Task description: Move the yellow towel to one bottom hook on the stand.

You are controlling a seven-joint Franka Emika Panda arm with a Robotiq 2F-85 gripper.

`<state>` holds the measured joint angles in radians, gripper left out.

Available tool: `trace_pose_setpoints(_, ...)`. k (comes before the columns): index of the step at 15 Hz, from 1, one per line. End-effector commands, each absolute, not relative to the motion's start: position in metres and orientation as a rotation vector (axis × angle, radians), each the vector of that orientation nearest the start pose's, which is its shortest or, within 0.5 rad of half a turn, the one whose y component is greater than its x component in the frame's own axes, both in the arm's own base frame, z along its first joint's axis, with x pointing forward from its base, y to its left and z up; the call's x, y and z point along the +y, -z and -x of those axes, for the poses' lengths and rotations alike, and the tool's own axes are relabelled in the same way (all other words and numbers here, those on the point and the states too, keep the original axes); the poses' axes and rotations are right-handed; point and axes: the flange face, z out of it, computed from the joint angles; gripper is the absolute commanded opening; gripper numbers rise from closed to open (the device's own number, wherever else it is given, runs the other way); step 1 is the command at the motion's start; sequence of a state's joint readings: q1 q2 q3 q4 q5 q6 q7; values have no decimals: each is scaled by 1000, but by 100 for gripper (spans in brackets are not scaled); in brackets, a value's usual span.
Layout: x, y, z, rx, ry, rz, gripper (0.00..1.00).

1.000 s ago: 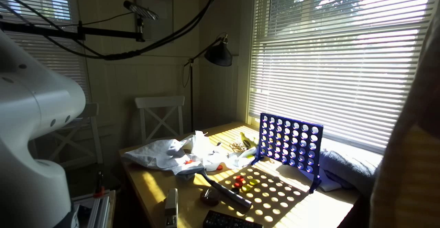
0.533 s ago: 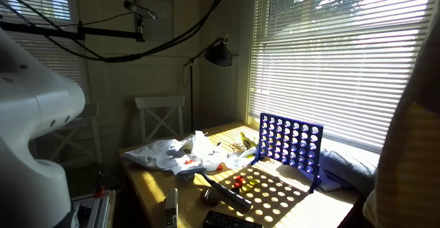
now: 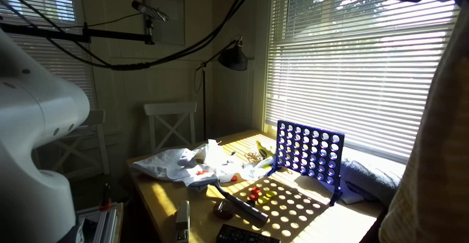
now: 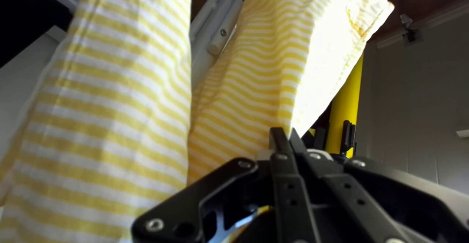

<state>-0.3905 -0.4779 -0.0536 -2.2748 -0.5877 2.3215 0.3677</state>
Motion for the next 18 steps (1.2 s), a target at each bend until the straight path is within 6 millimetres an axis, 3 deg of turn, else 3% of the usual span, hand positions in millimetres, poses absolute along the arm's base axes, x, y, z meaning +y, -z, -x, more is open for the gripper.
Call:
trace_pose_setpoints(1,-204,-585,-407,-649,-637,-2499,0)
trace_pose_setpoints(11,-208,-576,-410,-659,-609,-2524,0)
trace_pose_setpoints(18,-202,-591,-407,-645,-643,-2514,0)
